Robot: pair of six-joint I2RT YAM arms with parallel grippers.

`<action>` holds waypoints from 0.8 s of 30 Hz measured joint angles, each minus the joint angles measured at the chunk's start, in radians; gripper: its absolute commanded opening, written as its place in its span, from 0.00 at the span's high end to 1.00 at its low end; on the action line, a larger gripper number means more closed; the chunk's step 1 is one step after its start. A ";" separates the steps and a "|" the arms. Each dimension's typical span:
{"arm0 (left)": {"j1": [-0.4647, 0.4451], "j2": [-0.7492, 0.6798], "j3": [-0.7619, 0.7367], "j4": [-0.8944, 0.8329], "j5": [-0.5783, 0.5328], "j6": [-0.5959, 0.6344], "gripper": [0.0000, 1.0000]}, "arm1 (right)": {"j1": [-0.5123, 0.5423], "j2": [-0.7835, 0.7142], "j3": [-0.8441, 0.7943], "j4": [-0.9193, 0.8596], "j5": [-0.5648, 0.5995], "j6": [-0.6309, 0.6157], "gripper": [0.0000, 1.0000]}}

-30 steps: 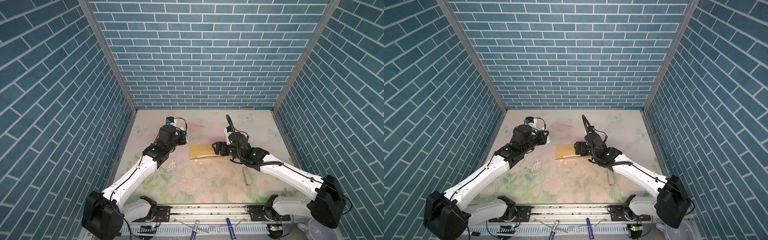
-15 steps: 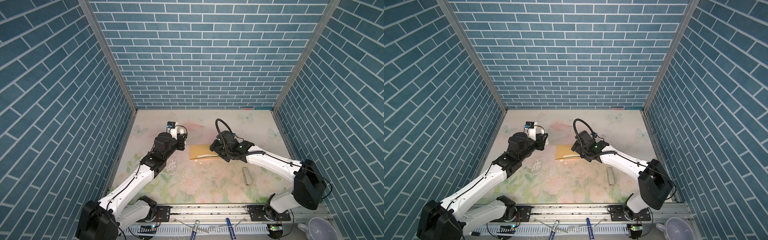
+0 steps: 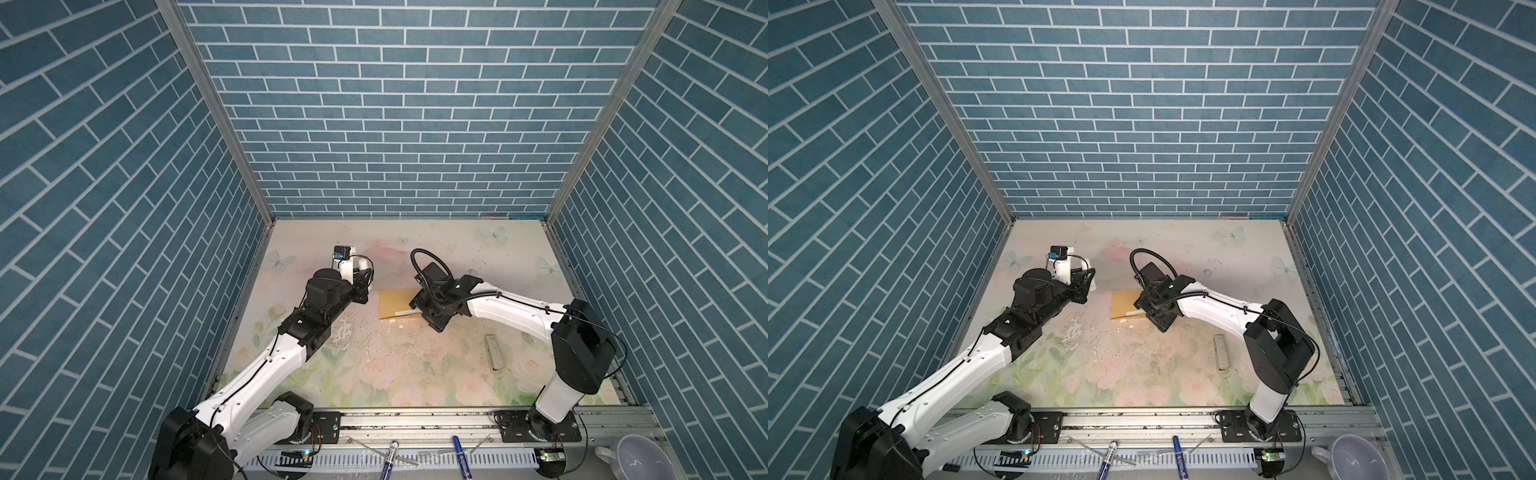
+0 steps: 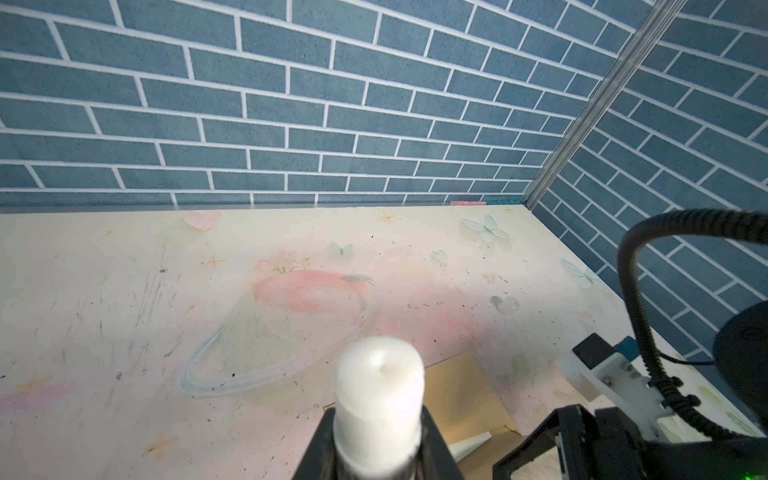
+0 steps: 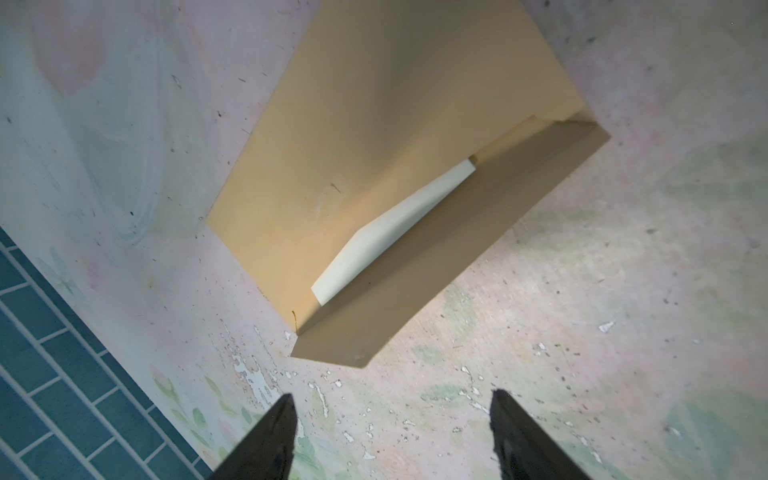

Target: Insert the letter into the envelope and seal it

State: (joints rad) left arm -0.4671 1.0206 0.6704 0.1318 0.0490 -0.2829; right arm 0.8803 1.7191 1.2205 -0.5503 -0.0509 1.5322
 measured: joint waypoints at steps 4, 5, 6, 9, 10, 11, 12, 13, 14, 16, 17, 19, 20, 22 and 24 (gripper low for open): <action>0.000 0.000 -0.002 0.002 0.000 0.001 1.00 | 0.001 0.041 0.014 0.004 -0.018 0.013 0.39; 0.000 0.000 -0.003 0.001 0.000 0.003 1.00 | 0.001 0.047 0.015 0.008 -0.019 0.015 0.40; 0.000 0.000 -0.004 0.001 0.000 0.003 1.00 | 0.001 0.053 0.015 0.012 -0.022 0.016 0.42; 0.000 0.000 -0.008 0.001 -0.001 0.004 1.00 | 0.001 0.071 0.015 0.022 -0.026 0.016 0.46; 0.000 0.000 -0.010 0.002 -0.001 0.004 1.00 | 0.001 0.077 0.015 0.026 -0.026 0.016 0.48; 0.000 0.000 -0.010 0.002 -0.001 0.004 1.00 | 0.001 0.086 0.015 0.031 -0.028 0.016 0.49; 0.000 0.000 -0.011 0.002 -0.002 0.004 1.00 | 0.001 0.094 0.015 0.036 -0.029 0.016 0.51; 0.000 0.000 -0.012 0.002 -0.002 0.004 1.00 | 0.001 0.100 0.015 0.040 -0.029 0.016 0.51; 0.000 0.000 -0.013 0.002 -0.003 0.005 1.00 | 0.001 0.107 0.015 0.043 -0.031 0.016 0.53; 0.000 0.000 -0.015 0.002 -0.003 0.005 1.00 | 0.001 0.115 0.015 0.047 -0.032 0.016 0.57; 0.000 0.000 -0.015 0.002 -0.003 0.006 1.00 | 0.001 0.117 0.015 0.050 -0.032 0.016 0.60; 0.000 0.000 -0.015 0.002 -0.004 0.007 1.00 | 0.000 0.117 0.015 0.058 -0.032 0.014 0.65; 0.000 0.000 -0.015 0.002 -0.004 0.007 1.00 | 0.000 0.117 0.015 0.064 -0.032 0.014 0.69; 0.000 0.000 -0.015 0.002 -0.004 0.007 1.00 | -0.002 0.117 0.015 0.072 -0.032 0.010 0.76; 0.000 0.000 -0.015 0.002 -0.003 0.007 1.00 | -0.002 0.117 0.015 0.080 -0.031 0.004 0.83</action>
State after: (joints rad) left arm -0.4671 1.0206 0.6556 0.1341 0.0456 -0.2756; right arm 0.8787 1.8366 1.2354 -0.4702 -0.0822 1.5360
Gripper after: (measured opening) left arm 0.278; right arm 0.213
